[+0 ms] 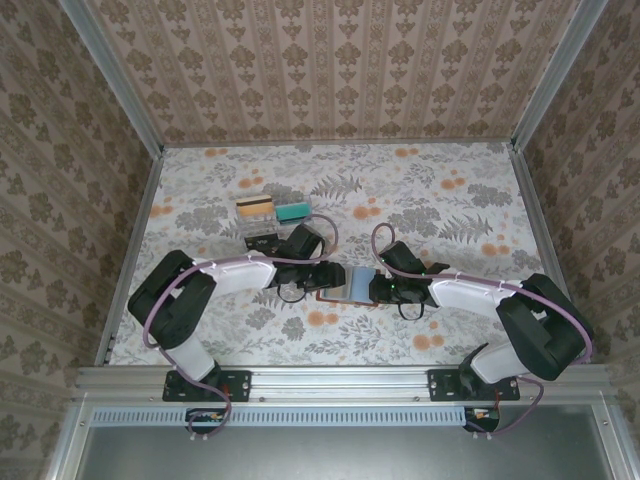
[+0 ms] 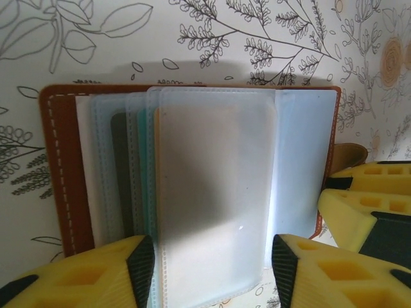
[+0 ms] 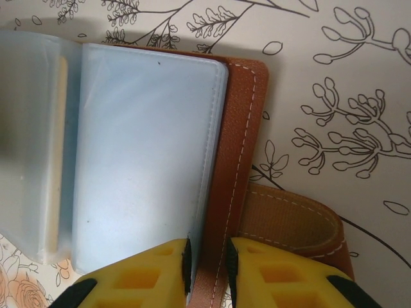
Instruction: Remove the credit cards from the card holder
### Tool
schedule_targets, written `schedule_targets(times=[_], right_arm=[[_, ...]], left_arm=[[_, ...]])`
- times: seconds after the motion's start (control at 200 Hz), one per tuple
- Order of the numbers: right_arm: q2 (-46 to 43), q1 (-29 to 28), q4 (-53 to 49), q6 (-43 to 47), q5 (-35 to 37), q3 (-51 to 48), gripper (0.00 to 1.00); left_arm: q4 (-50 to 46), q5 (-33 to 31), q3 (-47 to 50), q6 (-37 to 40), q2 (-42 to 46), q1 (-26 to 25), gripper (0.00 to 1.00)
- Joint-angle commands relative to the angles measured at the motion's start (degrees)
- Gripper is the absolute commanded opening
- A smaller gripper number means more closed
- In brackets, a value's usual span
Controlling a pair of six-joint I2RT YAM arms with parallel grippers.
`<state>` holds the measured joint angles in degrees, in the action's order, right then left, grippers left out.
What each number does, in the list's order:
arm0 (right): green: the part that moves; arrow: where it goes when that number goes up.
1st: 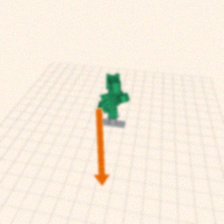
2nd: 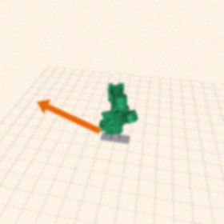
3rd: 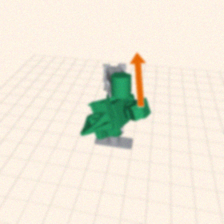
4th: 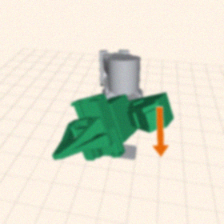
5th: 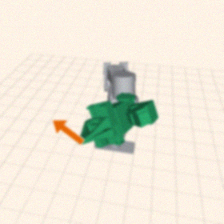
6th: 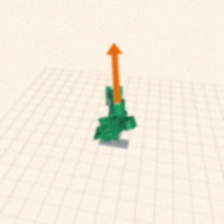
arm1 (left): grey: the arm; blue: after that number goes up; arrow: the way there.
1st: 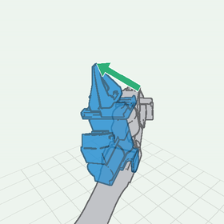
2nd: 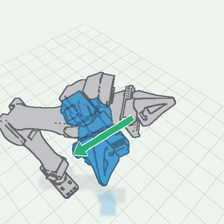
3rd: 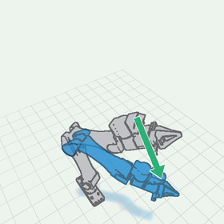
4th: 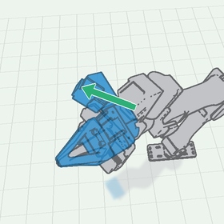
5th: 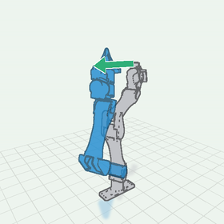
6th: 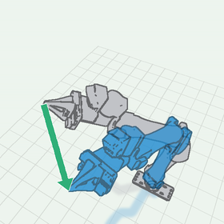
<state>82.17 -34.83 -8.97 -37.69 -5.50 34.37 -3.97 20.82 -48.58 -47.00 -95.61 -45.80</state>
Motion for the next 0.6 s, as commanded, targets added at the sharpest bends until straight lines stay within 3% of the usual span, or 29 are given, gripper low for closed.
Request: schedule_targets(times=[0.0, 0.105, 0.345, 0.42, 0.535, 0.595], right_arm=[[1.9, -0.7, -0.8, -0.6, 0.5, -1.3, 0.25], [2.1, -0.7, -0.9, -0.6, 0.5, -1.1, 0.25], [2.1, -0.8, -0.8, -0.6, 0.7, -1.2, 0.25], [1.9, -0.8, -0.9, -0.7, 0.7, -1.3, 0.25], [1.5, -0.8, -0.9, -1.0, 1.1, -1.4, 0.26], [1.0, -0.7, -1.1, -1.3, 1.4, -1.3, 0.29]], left_arm=[[2.0, 3.1, -0.9, 0.0, -1.0, -0.8, 0.62], [5.0, 5.5, -0.3, -0.3, -1.1, -0.8, 0.70], [6.5, 7.4, -0.8, -0.3, -1.6, -0.8, 0.77], [7.0, 7.7, -0.7, -0.1, -1.4, -0.8, 0.90], [7.6, 8.2, -0.6, 0.2, -1.2, -0.7, 1.00], [7.6, 8.3, -0.6, 0.3, -1.1, -0.8, 1.00]])
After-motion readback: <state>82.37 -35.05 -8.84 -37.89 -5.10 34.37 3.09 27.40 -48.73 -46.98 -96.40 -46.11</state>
